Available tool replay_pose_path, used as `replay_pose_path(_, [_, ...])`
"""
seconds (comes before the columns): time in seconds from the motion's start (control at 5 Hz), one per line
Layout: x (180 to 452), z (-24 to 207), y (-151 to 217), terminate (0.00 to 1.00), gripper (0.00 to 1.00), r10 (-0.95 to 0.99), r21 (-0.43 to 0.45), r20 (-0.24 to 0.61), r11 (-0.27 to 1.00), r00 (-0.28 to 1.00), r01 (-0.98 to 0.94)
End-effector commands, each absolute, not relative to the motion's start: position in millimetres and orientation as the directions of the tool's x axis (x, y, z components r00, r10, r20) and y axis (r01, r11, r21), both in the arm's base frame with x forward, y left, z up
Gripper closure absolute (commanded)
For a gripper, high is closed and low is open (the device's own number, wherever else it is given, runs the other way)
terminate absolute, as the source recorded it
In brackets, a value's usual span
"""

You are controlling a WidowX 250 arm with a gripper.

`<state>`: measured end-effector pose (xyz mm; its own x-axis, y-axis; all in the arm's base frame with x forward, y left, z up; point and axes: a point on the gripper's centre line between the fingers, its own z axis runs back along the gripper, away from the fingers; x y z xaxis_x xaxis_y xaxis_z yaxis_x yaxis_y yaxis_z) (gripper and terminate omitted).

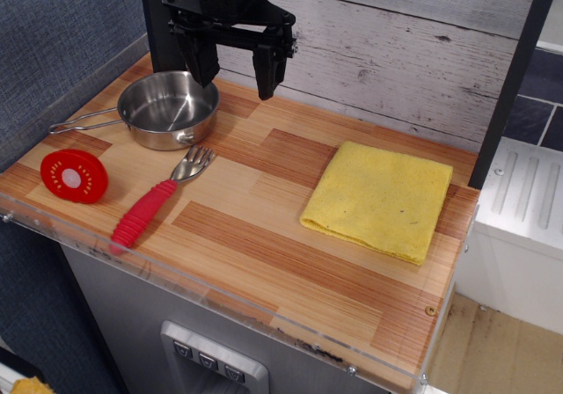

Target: Pick up the red fork and place it on the yellow cloth

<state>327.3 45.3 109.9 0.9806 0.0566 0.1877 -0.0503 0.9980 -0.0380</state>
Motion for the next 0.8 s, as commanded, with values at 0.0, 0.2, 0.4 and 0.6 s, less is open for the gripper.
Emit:
replay_pose_path(0.0, [327.3, 109.9, 45.3, 0.0, 0.0, 0.057, -0.038, 0.188, 0.998, 0.981, -0.05])
replay_pose_path(0.2, [303.2, 106.1, 64.3, 0.0, 0.0, 0.066, -0.037, 0.223, 0.998, 0.973, -0.059])
replay_pose_path(0.4, [284.9, 99.6, 75.5, 0.0, 0.0, 0.077, -0.024, 0.253, 0.997, 0.964, -0.073])
replay_pose_path(0.6, [271.1, 82.5, 85.0, 0.0, 0.0, 0.097, 0.025, 0.259, 0.994, 0.961, -0.107])
